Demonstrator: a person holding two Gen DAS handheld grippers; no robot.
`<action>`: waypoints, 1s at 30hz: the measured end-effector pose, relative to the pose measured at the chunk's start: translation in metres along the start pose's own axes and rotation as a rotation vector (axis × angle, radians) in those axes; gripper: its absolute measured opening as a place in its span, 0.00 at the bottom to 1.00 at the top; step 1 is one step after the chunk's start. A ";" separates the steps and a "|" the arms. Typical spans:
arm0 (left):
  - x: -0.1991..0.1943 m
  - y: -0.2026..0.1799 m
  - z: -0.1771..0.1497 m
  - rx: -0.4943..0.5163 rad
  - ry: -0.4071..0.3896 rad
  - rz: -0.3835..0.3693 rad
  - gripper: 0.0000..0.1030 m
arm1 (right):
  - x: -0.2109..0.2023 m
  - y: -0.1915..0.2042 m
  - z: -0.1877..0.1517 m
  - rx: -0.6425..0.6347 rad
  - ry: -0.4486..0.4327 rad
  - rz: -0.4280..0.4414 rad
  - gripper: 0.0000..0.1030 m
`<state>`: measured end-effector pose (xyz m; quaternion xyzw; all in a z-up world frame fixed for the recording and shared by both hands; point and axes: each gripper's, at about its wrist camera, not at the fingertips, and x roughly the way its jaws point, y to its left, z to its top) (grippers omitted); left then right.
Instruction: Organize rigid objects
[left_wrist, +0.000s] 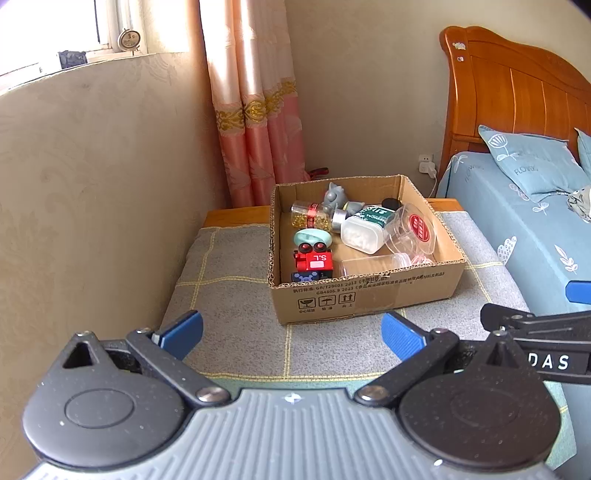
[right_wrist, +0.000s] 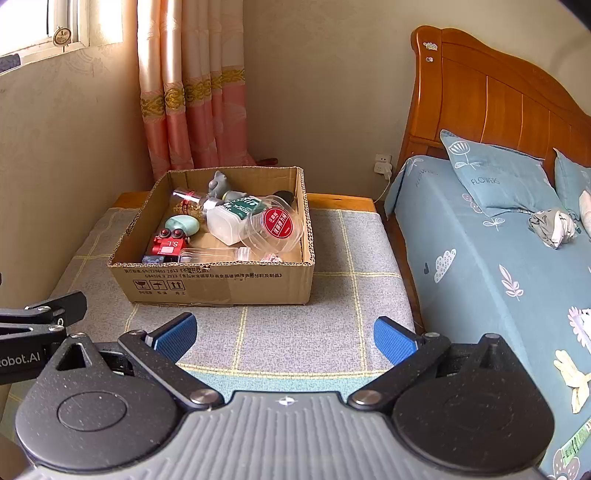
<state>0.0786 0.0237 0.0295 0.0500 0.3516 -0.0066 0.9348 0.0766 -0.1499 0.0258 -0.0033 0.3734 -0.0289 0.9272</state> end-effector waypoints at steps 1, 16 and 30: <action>0.000 0.000 0.000 0.000 0.000 0.000 0.99 | 0.000 0.000 0.000 -0.001 0.000 0.000 1.00; -0.001 0.002 0.001 0.002 -0.001 0.003 0.99 | -0.002 0.001 0.000 -0.002 -0.003 -0.003 1.00; -0.001 0.002 0.001 0.002 -0.004 -0.002 0.99 | -0.005 0.000 0.000 0.002 -0.009 -0.005 1.00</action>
